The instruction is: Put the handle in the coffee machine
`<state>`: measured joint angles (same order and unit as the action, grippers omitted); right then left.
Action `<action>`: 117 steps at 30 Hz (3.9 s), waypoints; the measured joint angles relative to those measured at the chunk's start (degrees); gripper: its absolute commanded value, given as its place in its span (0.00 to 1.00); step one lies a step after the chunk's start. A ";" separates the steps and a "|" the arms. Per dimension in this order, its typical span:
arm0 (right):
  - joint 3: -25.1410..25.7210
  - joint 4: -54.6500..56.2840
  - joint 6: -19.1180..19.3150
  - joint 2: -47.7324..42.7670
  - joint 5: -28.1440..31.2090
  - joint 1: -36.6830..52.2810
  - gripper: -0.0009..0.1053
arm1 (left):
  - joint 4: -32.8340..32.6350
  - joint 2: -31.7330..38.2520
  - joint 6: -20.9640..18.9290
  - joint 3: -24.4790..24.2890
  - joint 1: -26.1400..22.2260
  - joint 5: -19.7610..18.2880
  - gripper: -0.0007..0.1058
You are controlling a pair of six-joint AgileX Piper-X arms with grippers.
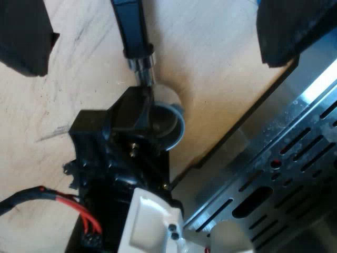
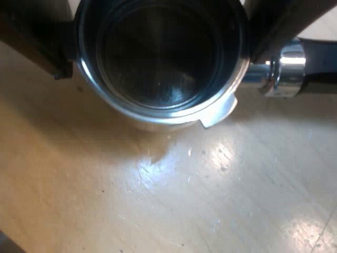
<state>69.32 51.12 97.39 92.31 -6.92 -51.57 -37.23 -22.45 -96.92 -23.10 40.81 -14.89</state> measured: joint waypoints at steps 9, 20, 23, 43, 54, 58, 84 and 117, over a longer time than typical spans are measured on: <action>0.00 5.44 -2.36 -3.93 2.38 0.29 0.01 | -0.99 0.00 0.00 -2.16 0.00 -3.85 0.75; 0.00 8.23 -4.49 -9.64 2.48 3.32 0.01 | -8.43 0.00 4.78 -7.69 0.00 -4.98 0.75; 0.00 8.20 -4.73 -10.46 2.48 3.45 0.01 | -11.46 0.00 5.56 -7.72 0.00 -5.12 0.75; 0.00 8.42 -6.65 -12.64 1.62 3.43 0.01 | -13.50 0.00 10.23 -2.58 0.00 -5.12 0.75; 0.00 8.42 -7.32 -12.64 1.62 3.43 0.01 | -3.41 0.00 10.23 2.41 0.00 -5.12 0.75; 0.00 8.42 -7.37 -12.64 1.62 3.43 0.01 | -2.23 0.00 10.23 3.53 0.00 -5.12 0.75; 0.00 8.42 -7.45 -12.64 0.37 3.43 0.01 | 10.26 -16.45 8.96 6.21 0.00 -5.12 0.75; 0.00 8.29 -7.45 -12.64 0.37 3.43 0.01 | 17.10 -17.45 8.91 8.42 0.00 -5.12 0.75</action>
<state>69.32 59.42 89.94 79.67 -6.55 -48.14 -20.14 -39.91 -88.01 -14.68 40.81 -20.01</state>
